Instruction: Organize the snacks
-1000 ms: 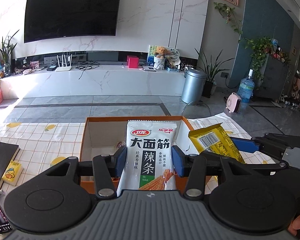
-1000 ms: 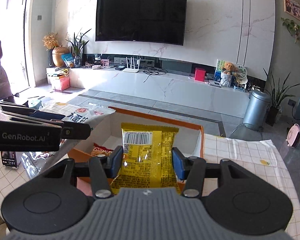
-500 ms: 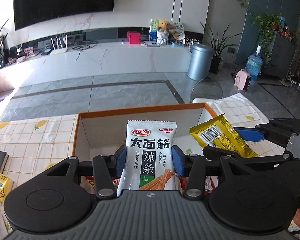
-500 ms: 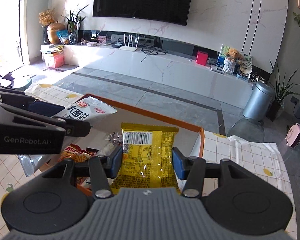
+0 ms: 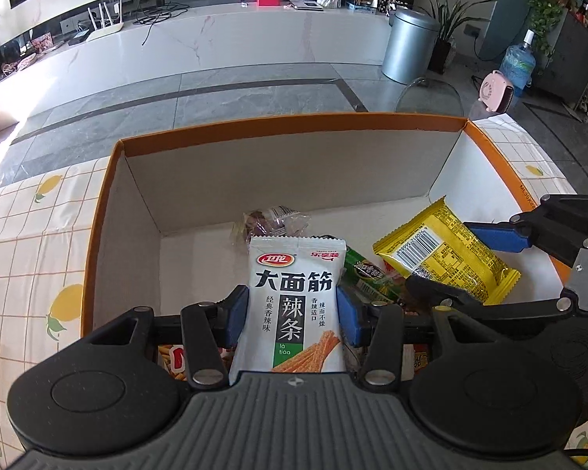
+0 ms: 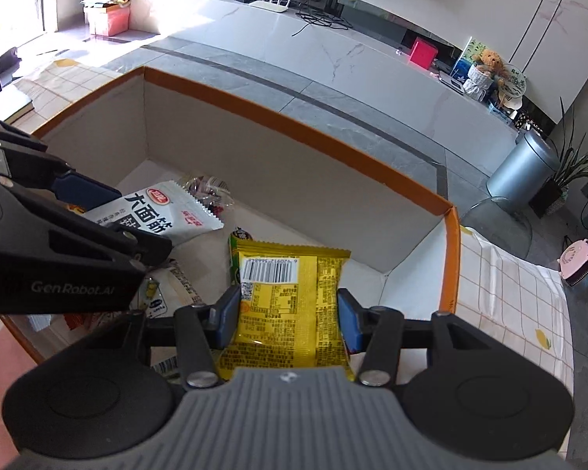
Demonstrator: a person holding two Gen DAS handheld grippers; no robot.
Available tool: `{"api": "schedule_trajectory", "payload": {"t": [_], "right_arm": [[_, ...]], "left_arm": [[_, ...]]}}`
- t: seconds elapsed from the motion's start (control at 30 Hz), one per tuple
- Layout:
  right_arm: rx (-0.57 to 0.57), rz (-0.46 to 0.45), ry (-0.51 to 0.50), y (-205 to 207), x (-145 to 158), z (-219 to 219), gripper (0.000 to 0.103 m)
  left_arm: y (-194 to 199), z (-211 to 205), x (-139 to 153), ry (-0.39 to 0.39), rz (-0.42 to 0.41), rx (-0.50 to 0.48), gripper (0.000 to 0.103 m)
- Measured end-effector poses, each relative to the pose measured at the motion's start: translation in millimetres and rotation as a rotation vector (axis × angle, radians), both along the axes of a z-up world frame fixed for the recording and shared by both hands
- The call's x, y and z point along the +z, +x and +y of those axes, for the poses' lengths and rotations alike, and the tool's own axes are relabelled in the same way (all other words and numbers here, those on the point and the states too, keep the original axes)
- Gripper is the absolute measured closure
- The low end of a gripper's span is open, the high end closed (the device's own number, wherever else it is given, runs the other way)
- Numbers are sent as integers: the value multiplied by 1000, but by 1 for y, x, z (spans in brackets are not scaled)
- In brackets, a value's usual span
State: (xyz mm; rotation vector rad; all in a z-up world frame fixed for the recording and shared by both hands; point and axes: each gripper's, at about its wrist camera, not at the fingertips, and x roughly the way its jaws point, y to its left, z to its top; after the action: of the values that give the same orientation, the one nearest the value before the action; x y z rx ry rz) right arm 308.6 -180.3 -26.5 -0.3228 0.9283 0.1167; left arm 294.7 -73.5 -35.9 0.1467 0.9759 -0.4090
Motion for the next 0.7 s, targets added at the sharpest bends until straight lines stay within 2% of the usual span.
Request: {"api": "schedule_trajectory", "payload": {"t": [0.3,0.37,0.57,0.7], "right_arm": [[6,11,-11,2,3,1,54],[9,15,-8,-2,6,1,53],[17,16,-10,-12,25,-6,39],[-4,1,31,-22,47,-10,31]], "left_arm": [[0,-4,5,38,-10,-4,46],[1,-6,10,44,-23,4,40],[-11,-1,33,9,-55,10,32],[-23,-1,50,4,-88,13,30]]}}
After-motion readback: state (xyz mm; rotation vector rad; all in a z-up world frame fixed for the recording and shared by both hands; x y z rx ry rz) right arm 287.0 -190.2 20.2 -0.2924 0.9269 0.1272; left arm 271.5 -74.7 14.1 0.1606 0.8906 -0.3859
